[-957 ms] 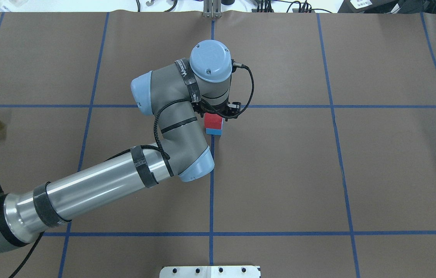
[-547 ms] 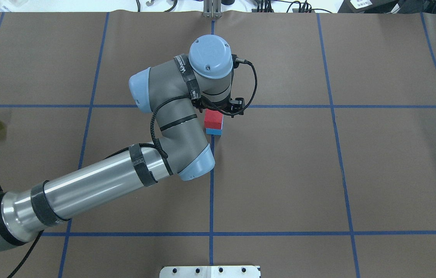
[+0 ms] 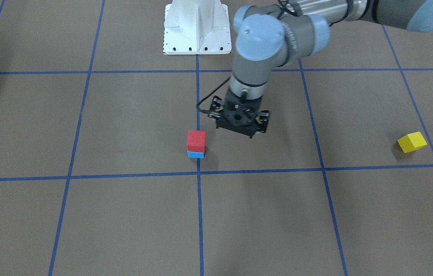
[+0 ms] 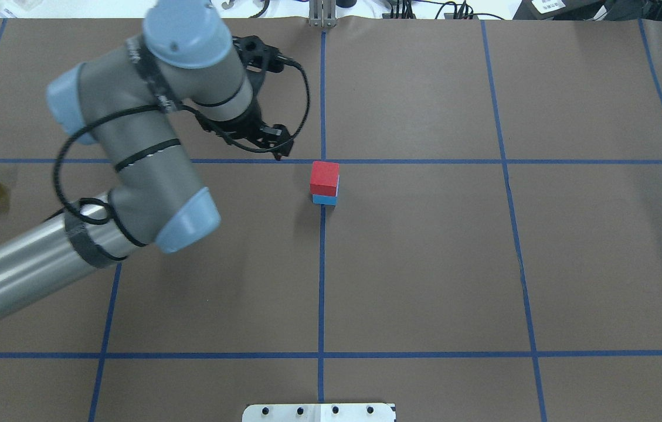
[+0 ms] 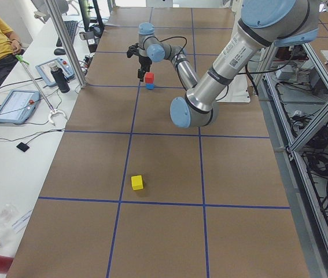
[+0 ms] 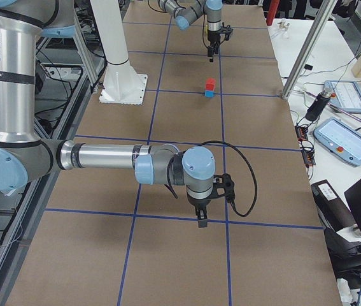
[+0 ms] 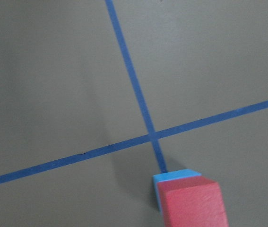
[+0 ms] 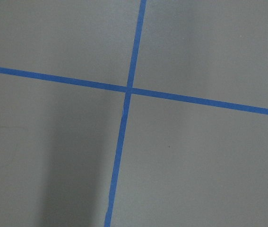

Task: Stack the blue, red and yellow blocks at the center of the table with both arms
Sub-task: 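Move the left gripper to the yellow cube and grasp it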

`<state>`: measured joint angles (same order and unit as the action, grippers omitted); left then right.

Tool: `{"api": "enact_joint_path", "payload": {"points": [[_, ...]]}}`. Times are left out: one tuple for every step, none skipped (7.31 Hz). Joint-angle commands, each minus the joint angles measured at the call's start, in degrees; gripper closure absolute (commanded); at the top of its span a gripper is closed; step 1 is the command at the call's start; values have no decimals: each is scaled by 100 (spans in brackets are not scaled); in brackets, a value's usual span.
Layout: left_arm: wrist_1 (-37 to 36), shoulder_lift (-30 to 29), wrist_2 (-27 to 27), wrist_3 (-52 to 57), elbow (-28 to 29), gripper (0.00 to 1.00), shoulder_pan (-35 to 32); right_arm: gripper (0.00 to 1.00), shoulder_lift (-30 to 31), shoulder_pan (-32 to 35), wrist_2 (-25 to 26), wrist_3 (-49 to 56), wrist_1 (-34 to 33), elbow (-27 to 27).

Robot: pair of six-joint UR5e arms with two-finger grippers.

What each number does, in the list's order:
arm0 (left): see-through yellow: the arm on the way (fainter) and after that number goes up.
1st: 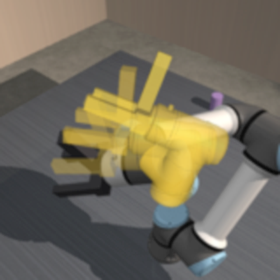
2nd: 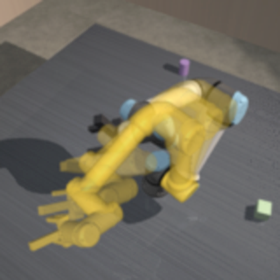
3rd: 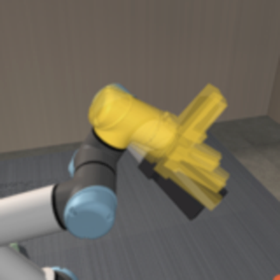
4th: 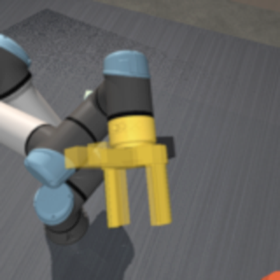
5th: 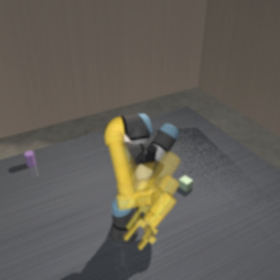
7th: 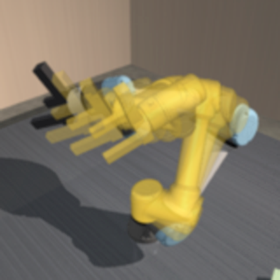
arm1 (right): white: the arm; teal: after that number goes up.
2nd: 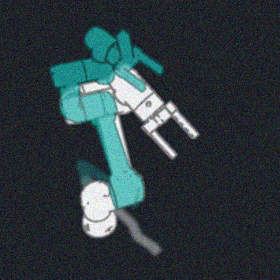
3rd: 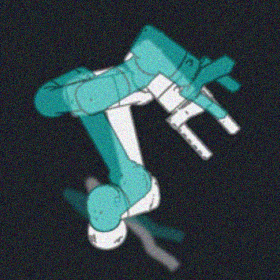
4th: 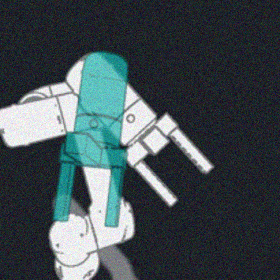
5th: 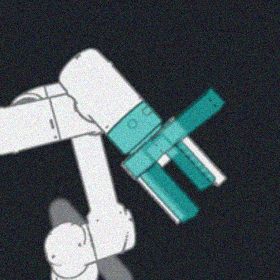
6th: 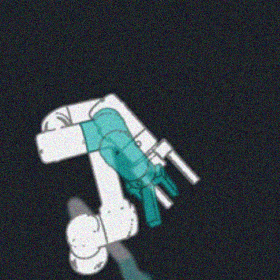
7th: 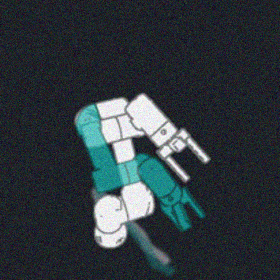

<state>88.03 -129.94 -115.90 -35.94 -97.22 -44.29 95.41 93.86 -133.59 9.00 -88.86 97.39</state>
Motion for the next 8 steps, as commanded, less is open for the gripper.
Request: {"api": "enact_joint_path", "payload": {"points": [[56,1719,-737,2735,-754,0,-1277,0,4,1,0,-3,0,-1],[57,2205,-776,4185,-702,0,-1902,0,4,1,0,-3,0,-1],[126,2610,-785,5200,-658,0,-2256,0,4,-8,0,-3,0,-1],[562,3006,-820,5811,-483,0,-2338,0,4,-8,0,-12,0,-1],[1471,3384,-820,6035,-108,0,-2347,0,4,1,0,-12,0,-1],[2351,3510,-1029,6228,479,0,-2356,0,4,1,0,-4,0,-1],[2855,3502,-1336,6735,1103,0,-2556,0,4,1,0,-3,0,-1],[2921,3511,-1365,7175,1292,0,-2689,0,4,1,0,-3,0,-1]]}}
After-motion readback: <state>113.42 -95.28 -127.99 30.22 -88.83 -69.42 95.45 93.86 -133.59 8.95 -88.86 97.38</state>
